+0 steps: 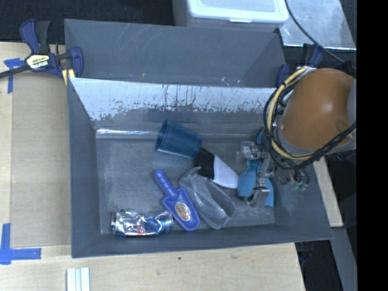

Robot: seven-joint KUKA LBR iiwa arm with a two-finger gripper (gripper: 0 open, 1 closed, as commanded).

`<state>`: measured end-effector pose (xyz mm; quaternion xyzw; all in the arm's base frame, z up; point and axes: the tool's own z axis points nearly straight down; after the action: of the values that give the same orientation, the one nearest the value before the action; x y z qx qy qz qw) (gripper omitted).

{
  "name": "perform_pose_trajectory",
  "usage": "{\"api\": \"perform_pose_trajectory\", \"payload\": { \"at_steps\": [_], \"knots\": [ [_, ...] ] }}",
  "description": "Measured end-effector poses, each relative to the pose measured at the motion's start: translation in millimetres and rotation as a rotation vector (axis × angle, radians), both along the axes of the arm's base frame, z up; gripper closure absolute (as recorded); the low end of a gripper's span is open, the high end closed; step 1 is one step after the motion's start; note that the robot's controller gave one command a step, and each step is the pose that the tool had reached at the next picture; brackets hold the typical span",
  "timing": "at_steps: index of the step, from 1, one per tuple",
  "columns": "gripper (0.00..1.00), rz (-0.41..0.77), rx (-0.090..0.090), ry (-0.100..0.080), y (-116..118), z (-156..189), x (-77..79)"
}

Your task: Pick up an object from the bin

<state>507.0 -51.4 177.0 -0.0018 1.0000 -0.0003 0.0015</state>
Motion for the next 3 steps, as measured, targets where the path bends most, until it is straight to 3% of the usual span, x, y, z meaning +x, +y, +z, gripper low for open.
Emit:
{"api": "perform_pose_trajectory", "payload": {
  "at_steps": [1,2,3],
  "knots": [
    [0.0,0.0,0.0,0.0,0.0,0.0,0.0],
    [0.0,-0.217,0.001,0.0,-5.2,-48.4,22.1],
    [0.0,-0.049,0.0,0.001,-0.9,-53.3,23.1]
  ]
}}
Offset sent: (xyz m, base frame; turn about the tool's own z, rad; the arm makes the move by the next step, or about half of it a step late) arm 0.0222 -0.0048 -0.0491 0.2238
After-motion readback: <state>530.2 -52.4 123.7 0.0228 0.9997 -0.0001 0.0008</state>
